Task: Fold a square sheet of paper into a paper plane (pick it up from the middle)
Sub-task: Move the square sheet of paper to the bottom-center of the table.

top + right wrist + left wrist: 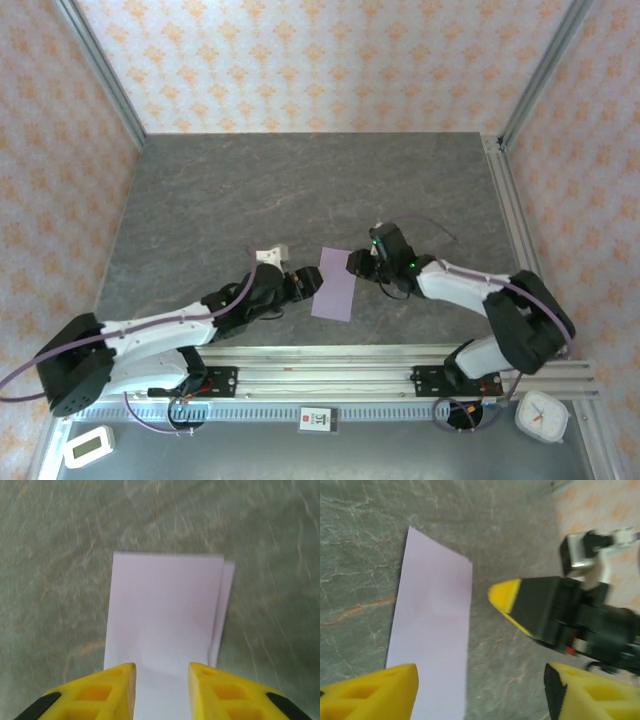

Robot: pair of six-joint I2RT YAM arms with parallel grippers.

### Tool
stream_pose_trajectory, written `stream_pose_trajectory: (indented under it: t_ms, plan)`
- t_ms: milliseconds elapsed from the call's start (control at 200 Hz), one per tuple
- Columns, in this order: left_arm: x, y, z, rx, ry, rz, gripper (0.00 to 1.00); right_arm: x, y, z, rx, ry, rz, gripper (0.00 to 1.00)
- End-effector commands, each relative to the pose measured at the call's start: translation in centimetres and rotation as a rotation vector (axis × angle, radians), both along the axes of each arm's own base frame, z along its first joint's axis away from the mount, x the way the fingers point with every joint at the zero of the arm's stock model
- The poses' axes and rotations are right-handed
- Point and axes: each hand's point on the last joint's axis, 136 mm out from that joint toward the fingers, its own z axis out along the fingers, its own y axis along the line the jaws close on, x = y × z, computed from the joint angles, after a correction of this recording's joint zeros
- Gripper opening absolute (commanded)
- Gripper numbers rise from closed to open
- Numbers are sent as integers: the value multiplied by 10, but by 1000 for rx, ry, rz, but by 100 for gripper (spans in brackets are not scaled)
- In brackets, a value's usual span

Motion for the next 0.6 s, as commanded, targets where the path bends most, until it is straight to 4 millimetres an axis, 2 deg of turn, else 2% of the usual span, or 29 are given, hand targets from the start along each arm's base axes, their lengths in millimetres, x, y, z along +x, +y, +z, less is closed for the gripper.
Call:
stream_pose_trajectory:
  t_ms: [0,200,245,290,360,591]
  plan:
    - [2,13,15,-39,7,98,75,19,5,-4,-29,-17,26,30]
    - [13,13,69,-131,-34,165,82,32,18,-36,-59,41,68,21]
    - [17,13,82,-147,-40,186,87,32,18,-42,-73,50,73,21]
    - [20,12,95,-164,-54,195,88,32,17,-48,-80,57,73,21]
    - [25,13,109,-183,-50,231,99,32,18,-57,-88,75,80,20]
    - [42,13,153,-252,-41,344,99,36,35,-75,-55,122,127,17]
